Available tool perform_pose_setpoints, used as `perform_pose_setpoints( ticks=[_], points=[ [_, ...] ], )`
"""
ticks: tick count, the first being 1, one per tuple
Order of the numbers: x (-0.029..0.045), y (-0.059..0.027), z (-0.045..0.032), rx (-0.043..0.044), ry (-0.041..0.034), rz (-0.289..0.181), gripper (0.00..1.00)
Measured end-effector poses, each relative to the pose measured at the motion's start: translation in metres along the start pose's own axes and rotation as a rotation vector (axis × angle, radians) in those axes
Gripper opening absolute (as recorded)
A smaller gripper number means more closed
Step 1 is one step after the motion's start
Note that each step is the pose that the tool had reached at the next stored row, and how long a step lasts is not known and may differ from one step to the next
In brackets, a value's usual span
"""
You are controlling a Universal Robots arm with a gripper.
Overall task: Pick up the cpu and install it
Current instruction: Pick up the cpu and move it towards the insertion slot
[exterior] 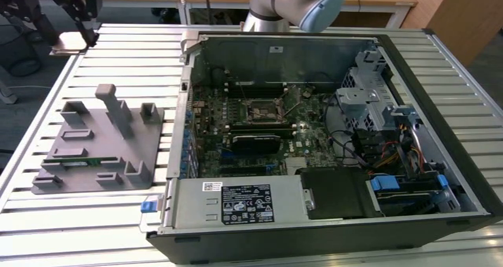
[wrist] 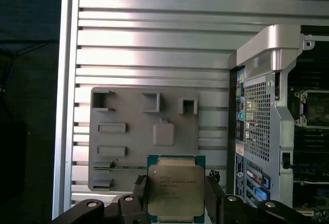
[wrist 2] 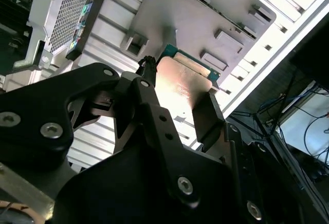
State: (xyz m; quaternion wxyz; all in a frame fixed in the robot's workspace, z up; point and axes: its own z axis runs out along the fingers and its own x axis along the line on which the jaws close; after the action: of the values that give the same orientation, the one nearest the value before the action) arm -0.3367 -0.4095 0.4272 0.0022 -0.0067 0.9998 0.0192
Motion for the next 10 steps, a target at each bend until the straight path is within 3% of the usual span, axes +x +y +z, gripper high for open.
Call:
perform_pose_setpoints(
  ticks=[10],
  points=[
    [-0.02,-0.0003,0.0001,0.0,0.0,0.0,0.53]
  ],
)
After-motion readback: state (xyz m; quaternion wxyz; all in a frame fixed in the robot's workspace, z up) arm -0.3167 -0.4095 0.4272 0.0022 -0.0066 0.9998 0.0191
